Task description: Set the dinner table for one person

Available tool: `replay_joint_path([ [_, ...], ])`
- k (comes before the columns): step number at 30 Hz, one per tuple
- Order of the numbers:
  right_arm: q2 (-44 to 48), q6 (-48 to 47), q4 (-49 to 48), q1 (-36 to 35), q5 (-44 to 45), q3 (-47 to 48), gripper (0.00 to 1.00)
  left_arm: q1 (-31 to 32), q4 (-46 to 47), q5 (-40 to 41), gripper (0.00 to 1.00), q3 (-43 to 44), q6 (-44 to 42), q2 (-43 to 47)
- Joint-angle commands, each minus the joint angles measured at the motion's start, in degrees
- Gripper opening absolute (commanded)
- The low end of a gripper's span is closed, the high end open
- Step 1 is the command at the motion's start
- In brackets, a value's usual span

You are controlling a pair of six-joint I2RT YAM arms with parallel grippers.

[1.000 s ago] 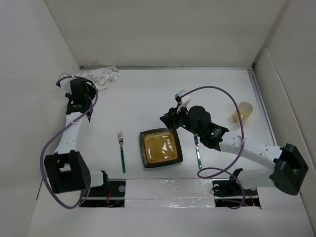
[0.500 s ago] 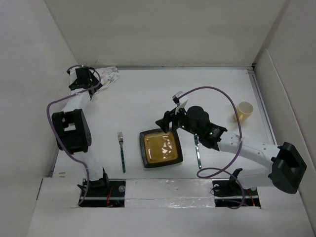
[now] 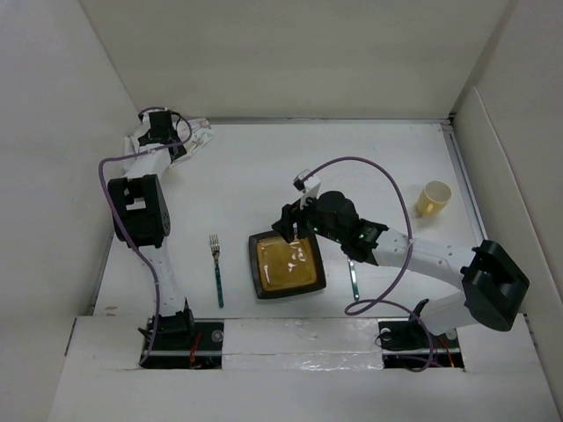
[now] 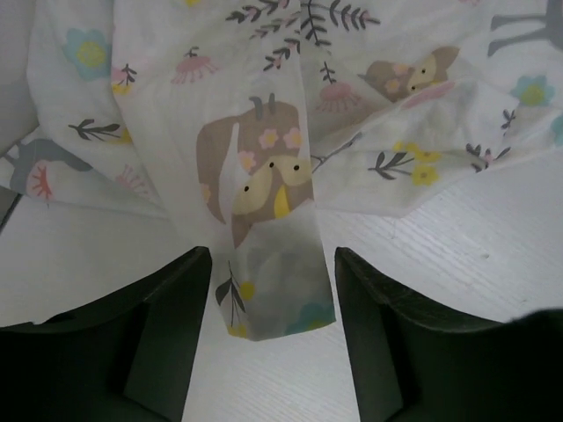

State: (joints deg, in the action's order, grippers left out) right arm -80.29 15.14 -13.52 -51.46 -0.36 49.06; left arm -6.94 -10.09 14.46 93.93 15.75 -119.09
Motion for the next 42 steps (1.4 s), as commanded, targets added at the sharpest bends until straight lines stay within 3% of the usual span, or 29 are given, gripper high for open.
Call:
replay_joint_path([
  [1,-0.48,-0.81,-1.42,-0.48,1.06,2.71,0.67,0.44,-1.69,3.91,0.54,2.31,-2.91,-0.27],
  [3,-0.57,-0.81,-1.42,-0.48,1.06,2.89,0.67,0.44,-1.6,3.65,0.44,2.4,-3.7,-0.53],
  [6,-0.83,-0.72,-1.42,-0.48,1.41,2.89,0.67,1.57,-1.95,3.91,0.15,2.75,-4.67,-0.62],
  [7,-0.66,-0.63,-1.34,-0.48,1.33,2.89,0.67,1.58,-2.74,3.74,0.0,3.36,-4.5,-0.53],
  [10,-0.48,-0.72,-1.42,-0.48,2.21,2.71,0.67,4.03,-2.49,1.63,0.0,3.89,-3.62,1.92],
  [15,-1.09,-0.37,-1.69,-0.48,1.68,2.89,0.67,15.78,-3.44,0.05,0.0,10.29,-4.84,8.16],
  [18,-1.01,-0.37,-1.42,-0.48,2.03,3.06,0.67,23.6,-5.99,0.48,0.0,22.05,-6.52,7.82],
  [22,0.22,-0.37,-1.25,-0.48,5.63,2.27,0.66,27.76,-9.86,-2.24,0.0,45.05,-6.96,4.39],
  [23,0.75,-0.28,-1.25,-0.48,7.2,2.01,0.65,27.77,-9.08,-4.68,0.0,47.03,-6.52,4.3],
  [26,1.36,-0.55,-0.98,-0.48,9.23,1.92,0.52,27.77,-2.5,-4.53,0.0,44.69,-7.22,8.5],
  [28,1.45,-0.72,-0.54,-0.48,10.29,1.92,0.49,26.28,1.45,-4.26,0.0,40.22,-6.53,10.88],
  [29,1.54,-1.07,-0.28,-0.48,11.95,2.09,0.4,24.1,1.73,-6.0,0.0,39.32,-5.21,12.03],
  [31,1.37,-1.16,1.21,0.13,13.8,2.8,0.39,21.98,1.91,-8.73,0.0,36.26,-0.64,12.65],
  [33,1.63,-0.64,2.44,1.71,15.12,3.06,0.48,21.27,4.36,-10.16,0.0,32.83,0.6,13.96],
  [35,1.8,0.33,1.92,3.46,14.43,2.62,0.65,21.27,6.99,-7.1,0.0,26.94,1.21,15.72],
  [42,-0.65,3.05,5.07,7.07,14.51,4.11,0.9,17.49,7.7,0.31,0.0,18.15,6.3,14.5],
])
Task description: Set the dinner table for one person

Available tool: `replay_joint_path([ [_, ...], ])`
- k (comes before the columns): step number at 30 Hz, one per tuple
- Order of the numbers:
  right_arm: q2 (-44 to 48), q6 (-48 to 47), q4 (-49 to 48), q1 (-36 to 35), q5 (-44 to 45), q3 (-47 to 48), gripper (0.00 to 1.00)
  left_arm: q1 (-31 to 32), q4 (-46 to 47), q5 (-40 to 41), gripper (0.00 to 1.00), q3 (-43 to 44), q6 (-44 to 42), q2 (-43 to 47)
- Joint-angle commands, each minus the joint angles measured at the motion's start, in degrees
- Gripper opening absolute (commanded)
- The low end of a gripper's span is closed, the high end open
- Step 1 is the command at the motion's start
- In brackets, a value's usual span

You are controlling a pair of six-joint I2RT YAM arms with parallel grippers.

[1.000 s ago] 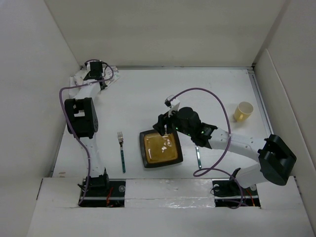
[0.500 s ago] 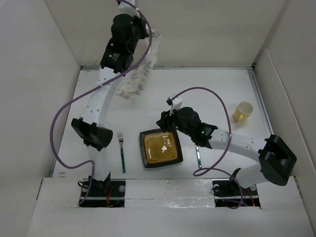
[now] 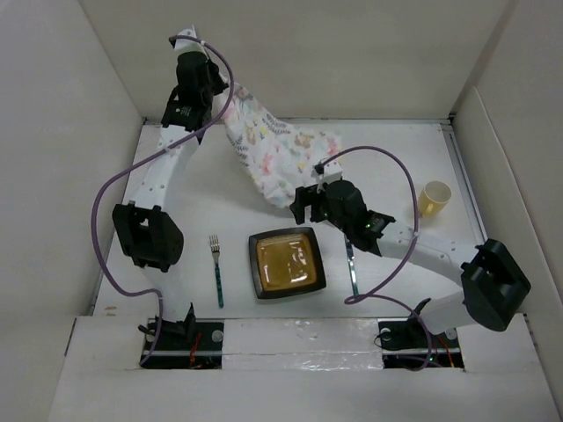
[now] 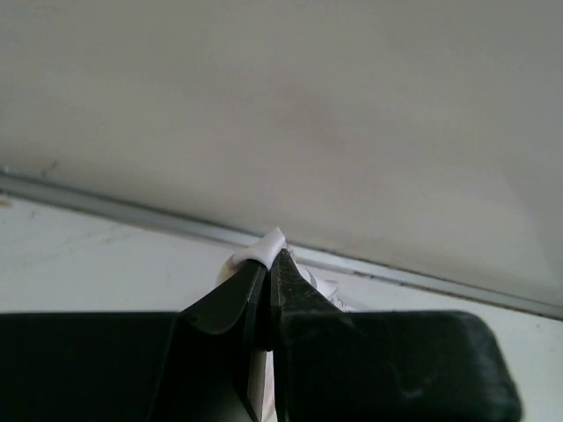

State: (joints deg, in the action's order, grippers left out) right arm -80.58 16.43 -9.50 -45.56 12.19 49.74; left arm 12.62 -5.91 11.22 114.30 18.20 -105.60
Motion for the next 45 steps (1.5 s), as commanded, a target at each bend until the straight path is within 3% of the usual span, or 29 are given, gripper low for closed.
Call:
replay_joint_path([
  [1,-0.89,2.46,1.49,2.31,2.31,3.7,0.91,-4.16,4.5,3.19,0.0,-6.59,5.34,1.1],
  [3,-2.65,4.57,2.02,3.98,2.58,4.05,0.89,-6.63,8.34,-1.89,0.0,-11.36,9.11,1.45],
  [4,-3.53,5.36,2.11,6.08,2.06,4.14,0.82,-8.47,9.33,-3.21,0.0,-15.47,10.27,1.63],
  [5,-5.62,6.85,3.25,7.23,0.14,4.4,0.67,-9.1,10.12,-4.53,0.0,-17.16,10.98,1.63],
  [7,-8.09,7.74,3.08,8.99,-1.46,5.02,0.52,-9.63,11.19,-4.54,0.0,-19.63,11.25,1.1],
  [8,-9.32,8.79,4.04,10.74,-3.46,5.19,0.23,-9.63,11.01,-4.28,0.0,-19.9,11.07,0.84],
  [10,-12.84,9.41,3.7,11.55,-5.94,5.55,0.16,-9.63,11.45,-4.37,0.0,-20.52,10.63,0.57],
  [12,-15.65,9.85,3.7,12.25,-7.09,5.81,0.17,-10.16,12.67,-5.15,0.0,-21.05,10.63,0.49],
  [13,-16.36,10.03,3.7,12.25,-7.09,5.99,0.23,-10.16,12.94,-5.59,0.0,-21.05,10.72,0.22],
  [14,-17.15,10.29,4.39,12.25,-7.35,6.25,0.42,-10.16,13.12,-6.29,0.0,-20.96,10.89,0.05],
  [15,-17.85,10.55,4.75,12.77,-7.7,6.69,0.52,-10.16,13.47,-6.65,0.0,-20.87,10.98,-0.04],
  [16,-19.52,10.9,4.75,12.78,-7.96,7.39,0.69,-10.16,13.82,-7.26,0.0,-20.61,11.24,-0.56],
  [21,-23.13,11.96,6.86,13.39,-8.93,10.46,0.7,-10.16,14.08,-8.23,0.0,-20.26,11.6,-1.19],
  [25,-26.21,13.02,8.18,14.53,-9.54,12.84,0.59,-10.16,15.23,-9.55,0.0,-21.13,12.3,-0.49],
  [28,-28.75,13.89,7.57,15.14,-11.48,13.98,0.39,-10.16,16.1,-9.73,0.0,-22.1,12.56,0.22],
  [32,-30.78,13.55,5.29,16.9,-14.96,16.09,0.0,-10.16,16.63,-10.43,0.0,-22.63,13.09,0.92],
  [36,-25.35,13.72,-0.51,17.52,-14.39,14.78,0.0,-10.16,16.9,-10.87,0.0,-22.54,13.71,2.68],
  [39,-18.3,12.14,-1.93,17.0,-9.21,13.37,0.0,-10.16,17.25,-10.96,0.0,-22.54,14.06,5.93],
  [43,-12.51,11.35,-1.84,15.77,-5.07,11.62,0.0,-10.16,18.39,-10.87,0.0,-24.29,14.41,10.84],
  [45,-14.25,10.47,4.63,15.06,-3.31,14.67,0.05,-10.16,18.74,-10.87,0.0,-25.18,14.85,11.82],
])
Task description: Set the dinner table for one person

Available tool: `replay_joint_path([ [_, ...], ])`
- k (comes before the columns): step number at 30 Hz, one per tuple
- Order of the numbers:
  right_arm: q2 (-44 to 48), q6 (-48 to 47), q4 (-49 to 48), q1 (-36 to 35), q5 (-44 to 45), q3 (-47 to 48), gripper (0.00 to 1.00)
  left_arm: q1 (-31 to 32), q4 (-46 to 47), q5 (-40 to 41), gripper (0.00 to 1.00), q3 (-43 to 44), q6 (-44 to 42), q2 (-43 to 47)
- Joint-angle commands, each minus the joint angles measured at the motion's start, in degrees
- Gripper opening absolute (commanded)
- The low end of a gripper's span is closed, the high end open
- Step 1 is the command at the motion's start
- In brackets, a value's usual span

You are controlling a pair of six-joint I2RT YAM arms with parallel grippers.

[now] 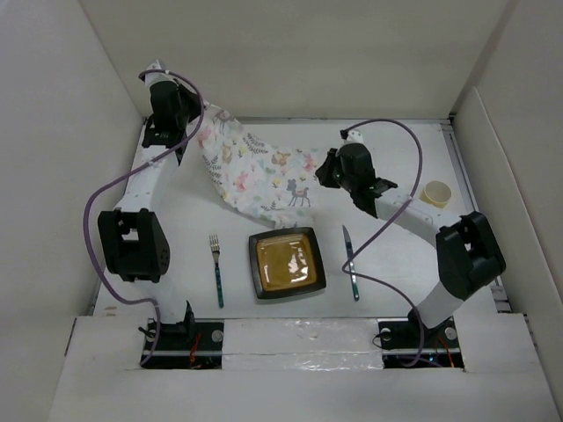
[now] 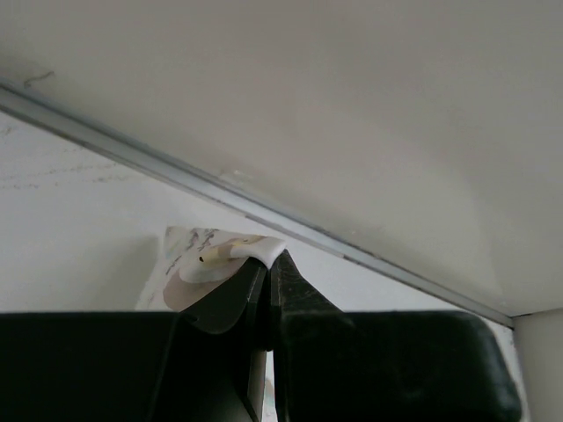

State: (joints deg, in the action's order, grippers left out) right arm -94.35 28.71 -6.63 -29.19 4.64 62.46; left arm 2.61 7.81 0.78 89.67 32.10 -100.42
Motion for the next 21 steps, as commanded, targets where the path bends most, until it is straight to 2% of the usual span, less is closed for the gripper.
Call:
replay_joint_path([
  [1,-1.88,-2.25,5.45,-1.83,4.93,3.62,0.16,-0.15,5.02,-0.42,0.0,-1.16,1.12,6.73],
  [2,-4.42,-2.78,8.54,-2.79,6.07,4.68,0.38,-0.15,5.11,-0.42,0.0,-1.51,1.13,6.64],
  [5,-7.68,-2.78,9.88,-3.51,6.96,4.69,0.61,-0.15,5.11,-0.42,0.0,-2.57,1.65,5.24],
  [12,-18.31,-3.57,14.98,-6.58,9.42,11.45,0.64,-0.15,6.25,0.02,0.0,-3.71,2.27,2.07],
  [17,-23.67,-3.92,16.91,-7.64,9.94,15.49,0.65,-0.15,6.25,0.11,0.0,-4.24,1.74,1.02],
  [21,-24.92,-3.84,19.73,-8.87,11.79,18.84,0.62,-0.15,6.6,0.45,0.0,-4.59,1.92,0.75],
])
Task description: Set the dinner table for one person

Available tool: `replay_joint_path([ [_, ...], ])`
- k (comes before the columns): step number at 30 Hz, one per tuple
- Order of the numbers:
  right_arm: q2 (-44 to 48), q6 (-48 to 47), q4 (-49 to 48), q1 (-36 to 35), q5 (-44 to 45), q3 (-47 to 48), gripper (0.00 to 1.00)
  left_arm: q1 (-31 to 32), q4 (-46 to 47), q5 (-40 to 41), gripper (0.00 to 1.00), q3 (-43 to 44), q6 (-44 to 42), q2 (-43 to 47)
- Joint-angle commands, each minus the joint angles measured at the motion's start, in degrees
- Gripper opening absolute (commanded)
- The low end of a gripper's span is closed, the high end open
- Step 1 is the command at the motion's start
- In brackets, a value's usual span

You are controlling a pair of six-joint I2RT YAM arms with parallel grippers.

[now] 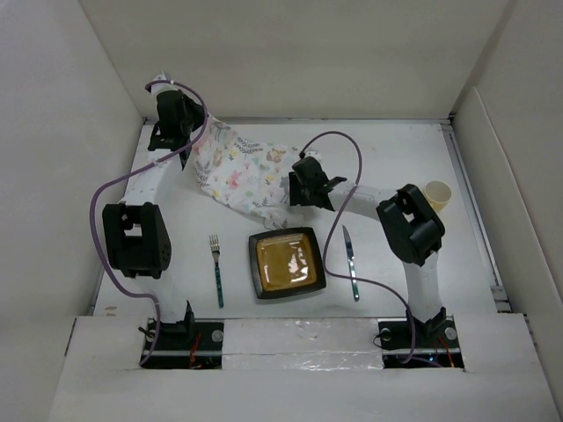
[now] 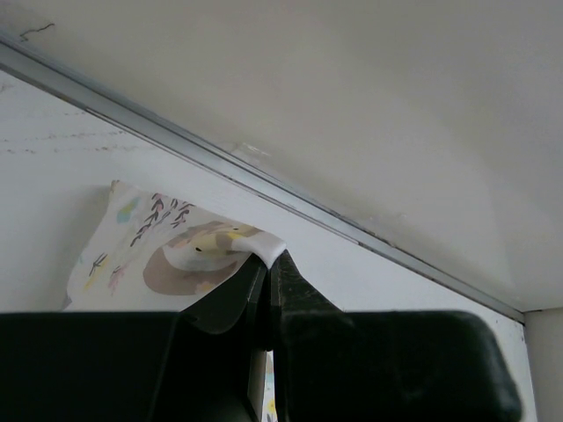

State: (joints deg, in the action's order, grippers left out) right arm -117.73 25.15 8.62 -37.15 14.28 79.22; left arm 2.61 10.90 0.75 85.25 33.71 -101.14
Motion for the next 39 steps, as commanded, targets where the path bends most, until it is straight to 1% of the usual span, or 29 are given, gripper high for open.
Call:
replay_joint_path([
  [1,-1.62,0.07,4.73,-0.91,2.33,2.34,0.6,-0.15,3.52,0.3,0.0,-0.52,0.47,1.56],
  [3,-2.76,0.43,7.19,-0.91,1.98,4.44,0.56,-0.68,4.04,0.39,0.0,-0.61,0.48,1.56],
  [7,-4.34,-0.18,11.23,-0.91,1.19,7.52,0.39,-0.68,4.05,1.0,0.0,-0.53,0.39,1.56],
  [10,-4.79,-0.62,14.49,-0.91,-0.05,8.15,0.3,-0.68,4.22,1.62,0.0,-0.79,-0.05,1.91],
  [11,-4.35,-0.71,13.71,-0.91,-0.22,7.36,0.25,-0.68,4.4,1.79,0.0,-0.79,-0.05,1.91],
  [12,-3.56,-0.89,13.09,-0.91,-0.22,6.57,0.21,-0.68,4.57,1.97,0.0,-1.05,-0.14,1.83],
  [13,-3.12,-0.28,12.13,-0.91,-0.22,5.43,0.09,-0.68,4.66,2.14,0.0,-1.23,-0.49,1.83],
  [14,-2.68,0.07,11.34,-0.91,0.56,4.81,0.03,-0.68,4.92,2.15,0.0,-1.4,-0.49,1.74],
  [15,-1.89,-0.01,10.2,-0.91,0.92,4.11,0.0,-0.68,5.19,2.15,0.0,-1.58,-0.49,1.56],
  [17,3.71,-0.97,4.24,-0.91,1.8,1.3,0.0,-0.68,4.58,1.71,0.0,-1.23,-0.23,1.13],
  [18,3.74,-0.98,4.21,-0.91,1.8,1.29,0.0,-0.68,4.57,1.71,0.0,-0.88,-0.23,1.04],
  [19,6.7,-2.19,2.38,-0.39,1.8,1.11,0.0,-0.68,4.4,1.18,0.0,-0.53,-0.14,1.38],
  [22,11.28,-4.49,2.44,0.93,-0.39,2.34,0.0,-0.68,3.52,0.56,0.0,0.7,0.47,3.31],
  [24,17.16,-5.28,3.33,0.93,-1.8,2.78,0.0,-0.68,3.17,0.74,0.0,1.05,0.65,6.03],
  [27,26.83,-7.13,3.33,0.93,-1.02,0.68,0.0,-1.99,2.73,3.02,0.0,1.06,0.56,10.16],
  [29,31.66,-7.66,3.77,0.41,-0.92,-0.55,0.0,-2.0,1.68,6.35,0.0,0.71,0.65,12.45],
  [30,35.78,-7.74,3.94,0.41,-1.19,-2.04,0.0,-2.0,1.32,7.93,0.0,0.18,0.39,14.81],
  [31,37.82,-7.48,4.03,0.41,-1.54,-2.75,0.0,-2.0,1.32,10.73,0.0,-1.56,0.21,16.14],
  [33,42.38,-6.96,4.04,0.41,-2.85,-3.98,0.0,-2.0,2.9,12.51,0.0,-4.12,0.13,19.47],
  [35,43.64,-5.73,2.63,1.89,-3.73,-5.74,0.0,-2.0,2.82,14.45,0.0,-5.54,-0.66,20.46],
  [36,43.47,-5.72,2.11,4.25,-4.08,-5.83,0.0,-2.0,2.38,14.89,0.0,-5.28,-0.93,20.37],
  [37,40.85,-5.03,2.36,5.84,-4.52,-4.7,0.0,-2.0,2.11,14.98,0.0,-4.32,-1.28,19.94],
  [38,38.83,-4.41,3.15,7.6,-6.79,-3.21,0.0,-2.0,1.5,14.72,0.0,-3.61,-1.89,19.06],
  [39,36.89,-3.62,3.42,10.75,-7.94,-2.15,0.0,-2.0,0.89,14.37,0.0,-2.65,-2.16,16.27],
])
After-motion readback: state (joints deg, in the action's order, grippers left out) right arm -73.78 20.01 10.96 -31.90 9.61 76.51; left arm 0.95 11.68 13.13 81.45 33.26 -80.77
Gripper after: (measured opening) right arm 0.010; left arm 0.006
